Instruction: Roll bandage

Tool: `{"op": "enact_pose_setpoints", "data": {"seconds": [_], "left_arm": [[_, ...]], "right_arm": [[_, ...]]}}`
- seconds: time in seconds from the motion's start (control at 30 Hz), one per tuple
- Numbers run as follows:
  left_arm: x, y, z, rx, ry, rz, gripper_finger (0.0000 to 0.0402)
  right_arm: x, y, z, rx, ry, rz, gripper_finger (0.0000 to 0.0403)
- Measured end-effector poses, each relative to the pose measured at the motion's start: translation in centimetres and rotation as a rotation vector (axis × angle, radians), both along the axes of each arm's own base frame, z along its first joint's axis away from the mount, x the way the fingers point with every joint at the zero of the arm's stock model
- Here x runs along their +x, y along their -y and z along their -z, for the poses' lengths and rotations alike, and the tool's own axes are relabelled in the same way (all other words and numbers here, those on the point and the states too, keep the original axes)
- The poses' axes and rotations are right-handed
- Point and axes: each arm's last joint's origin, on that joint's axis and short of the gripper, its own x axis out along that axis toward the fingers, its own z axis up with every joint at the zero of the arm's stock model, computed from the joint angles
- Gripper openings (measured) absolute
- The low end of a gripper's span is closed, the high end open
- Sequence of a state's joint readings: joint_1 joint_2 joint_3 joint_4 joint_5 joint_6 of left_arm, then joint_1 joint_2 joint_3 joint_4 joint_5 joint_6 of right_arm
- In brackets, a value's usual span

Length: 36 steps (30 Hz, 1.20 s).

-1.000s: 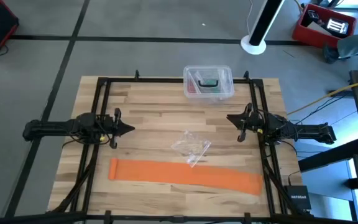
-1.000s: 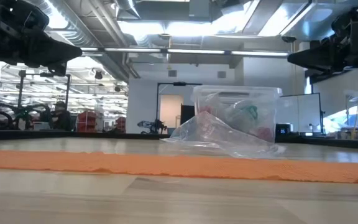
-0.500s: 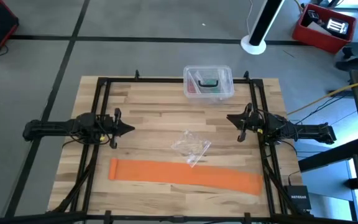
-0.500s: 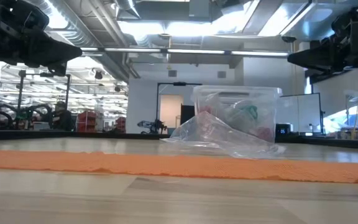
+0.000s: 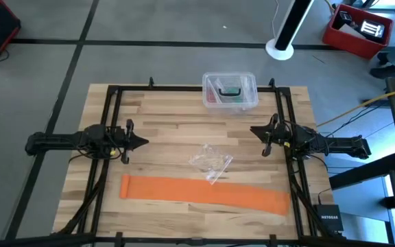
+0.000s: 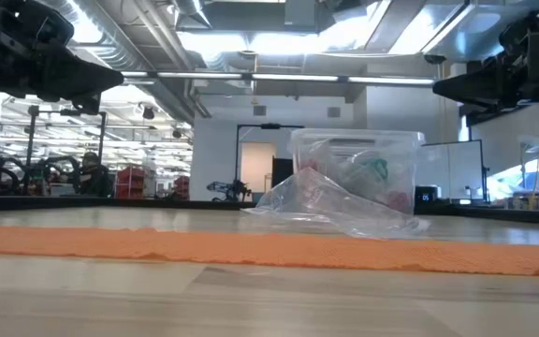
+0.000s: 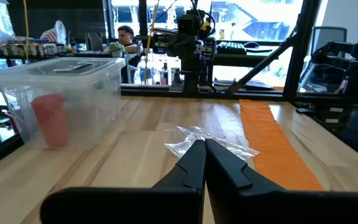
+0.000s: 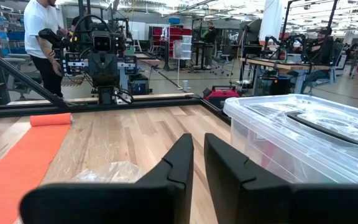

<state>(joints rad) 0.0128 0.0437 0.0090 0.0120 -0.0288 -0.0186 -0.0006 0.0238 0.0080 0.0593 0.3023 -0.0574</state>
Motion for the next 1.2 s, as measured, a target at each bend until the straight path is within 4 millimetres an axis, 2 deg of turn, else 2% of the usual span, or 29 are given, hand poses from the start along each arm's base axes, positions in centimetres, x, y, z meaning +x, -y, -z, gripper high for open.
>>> {"op": "enact_pose_setpoints", "data": {"seconds": [0.77,0.83,0.93,1.0,1.2], "left_arm": [[0.0,-0.1,-0.1,0.024,0.010,-0.029,0.0000],[0.0,-0.1,-0.8,-0.011,0.086,-0.029,0.0000],[-0.2,0.0,-2.1,-0.222,0.236,0.012,0.0000],[-0.4,0.0,-2.9,-0.283,0.321,0.017,0.0000],[-1.0,-0.4,-4.5,-0.203,0.461,-0.092,0.0000]], "right_arm": [[0.0,0.0,0.0,0.000,0.000,0.000,0.0044],[0.0,0.0,0.0,0.000,0.000,0.000,0.0044],[0.0,0.0,0.0,0.000,0.000,0.000,0.0044],[0.0,0.0,0.0,0.000,0.000,0.000,0.0044],[0.0,0.0,-0.1,0.023,0.020,0.000,0.0044]]}}
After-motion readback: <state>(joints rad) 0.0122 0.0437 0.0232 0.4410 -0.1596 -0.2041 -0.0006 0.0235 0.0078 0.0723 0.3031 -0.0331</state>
